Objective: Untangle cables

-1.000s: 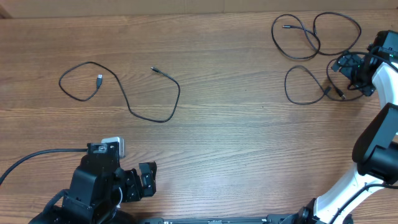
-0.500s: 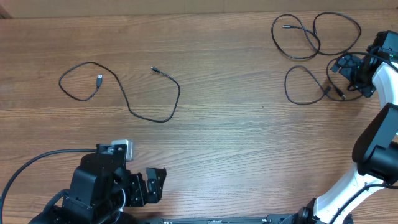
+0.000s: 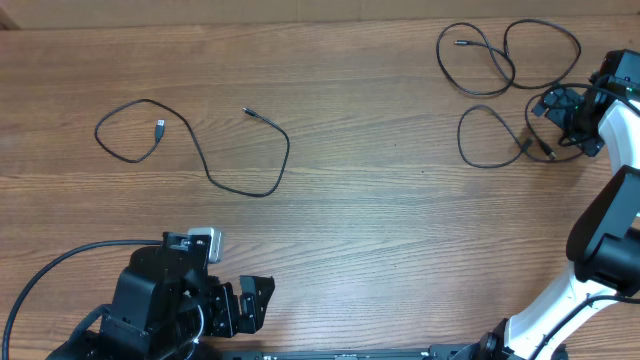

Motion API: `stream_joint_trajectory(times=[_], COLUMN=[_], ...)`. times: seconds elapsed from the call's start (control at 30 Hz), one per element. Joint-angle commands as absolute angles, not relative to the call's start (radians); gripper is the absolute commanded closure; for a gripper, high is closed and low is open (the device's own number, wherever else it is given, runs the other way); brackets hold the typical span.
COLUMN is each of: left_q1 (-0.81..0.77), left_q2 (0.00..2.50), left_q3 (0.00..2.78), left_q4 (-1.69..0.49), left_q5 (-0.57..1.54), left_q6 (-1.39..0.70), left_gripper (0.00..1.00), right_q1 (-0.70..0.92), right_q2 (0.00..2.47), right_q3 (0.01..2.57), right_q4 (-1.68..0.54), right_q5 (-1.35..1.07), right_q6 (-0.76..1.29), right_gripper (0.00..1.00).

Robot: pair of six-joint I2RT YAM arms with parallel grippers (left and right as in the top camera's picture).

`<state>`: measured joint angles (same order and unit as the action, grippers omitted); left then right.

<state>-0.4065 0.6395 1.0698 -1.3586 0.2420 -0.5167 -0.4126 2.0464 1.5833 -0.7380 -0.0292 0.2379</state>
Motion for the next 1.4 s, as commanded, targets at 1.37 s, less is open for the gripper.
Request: stream_joint_trajectory(times=[1.37], left_q1=[-0.414], left_q2=[0.635], left_q3=[1.064], left_q4=[-1.361], left_q5=[0.33], left_q6=[-0.415], left_gripper=[0.0], right_q1=[-0.414], right_q2=[2.009], right_q3=[1.592], right_q4=[-0.716], right_q5=[-0.028], right_q6=[0.235], right_gripper=[0.0])
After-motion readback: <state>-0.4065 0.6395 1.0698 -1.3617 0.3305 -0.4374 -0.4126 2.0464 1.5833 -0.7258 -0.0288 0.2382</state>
